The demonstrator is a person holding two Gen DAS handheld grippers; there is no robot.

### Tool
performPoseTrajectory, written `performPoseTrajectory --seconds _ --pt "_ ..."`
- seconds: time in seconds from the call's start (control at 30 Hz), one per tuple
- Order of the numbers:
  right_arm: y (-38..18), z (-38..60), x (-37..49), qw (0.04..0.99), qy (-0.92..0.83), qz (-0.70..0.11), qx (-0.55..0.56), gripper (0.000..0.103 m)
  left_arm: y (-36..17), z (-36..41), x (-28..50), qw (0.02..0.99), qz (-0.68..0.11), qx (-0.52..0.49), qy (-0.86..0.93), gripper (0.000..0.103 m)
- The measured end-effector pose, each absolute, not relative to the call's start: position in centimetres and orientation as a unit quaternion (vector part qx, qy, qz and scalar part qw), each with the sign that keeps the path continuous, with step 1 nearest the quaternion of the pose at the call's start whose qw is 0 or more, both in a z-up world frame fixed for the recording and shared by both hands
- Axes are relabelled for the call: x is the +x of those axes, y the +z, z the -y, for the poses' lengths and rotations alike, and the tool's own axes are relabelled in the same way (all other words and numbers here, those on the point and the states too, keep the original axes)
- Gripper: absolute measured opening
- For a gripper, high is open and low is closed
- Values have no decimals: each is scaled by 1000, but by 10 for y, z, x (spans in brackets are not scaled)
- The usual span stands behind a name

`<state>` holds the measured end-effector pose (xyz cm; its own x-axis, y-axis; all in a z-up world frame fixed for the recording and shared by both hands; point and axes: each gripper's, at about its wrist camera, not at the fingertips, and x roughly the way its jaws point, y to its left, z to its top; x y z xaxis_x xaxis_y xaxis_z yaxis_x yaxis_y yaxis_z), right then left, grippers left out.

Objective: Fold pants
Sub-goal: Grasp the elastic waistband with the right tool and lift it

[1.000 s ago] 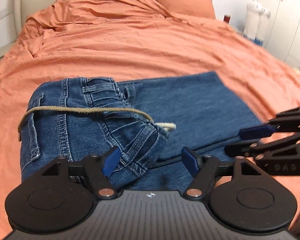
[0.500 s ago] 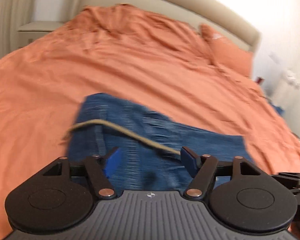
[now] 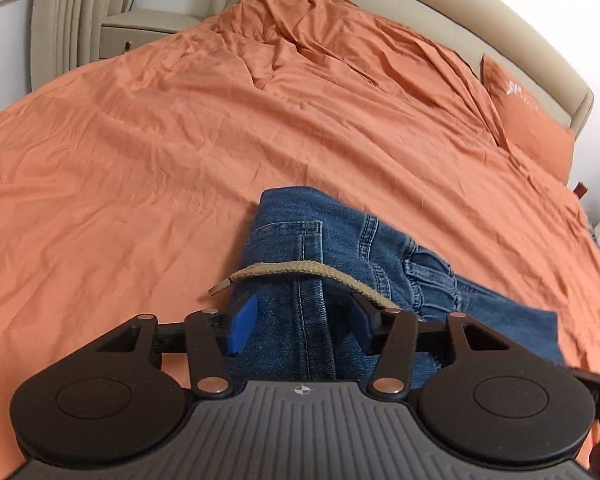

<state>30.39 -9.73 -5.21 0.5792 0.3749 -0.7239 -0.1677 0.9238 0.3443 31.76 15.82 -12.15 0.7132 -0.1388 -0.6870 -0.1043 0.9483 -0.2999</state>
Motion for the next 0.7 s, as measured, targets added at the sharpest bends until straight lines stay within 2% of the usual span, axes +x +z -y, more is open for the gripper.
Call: performPoseTrajectory --seconds 0.2,0.33,0.43,0.5,0.6,0.7 --pt "-72 91 335 874 177 -430 145 43 -121 -148 319 920 -371 -124 -7 60" --pt "-92 85 355 852 192 -457 169 43 -122 -150 320 923 -367 -120 -7 60" --pt "-95 85 350 847 192 -461 182 33 -120 -149 321 926 -359 -121 -6 60" --pt "-85 80 339 856 205 -448 157 9 -117 -147 321 929 -348 -122 -11 59" --pt "-61 71 315 871 238 -410 126 5 -112 -143 317 936 -332 -116 -17 58" --pt "-41 75 300 871 261 -387 151 4 -106 -141 312 942 -318 -104 -21 58"
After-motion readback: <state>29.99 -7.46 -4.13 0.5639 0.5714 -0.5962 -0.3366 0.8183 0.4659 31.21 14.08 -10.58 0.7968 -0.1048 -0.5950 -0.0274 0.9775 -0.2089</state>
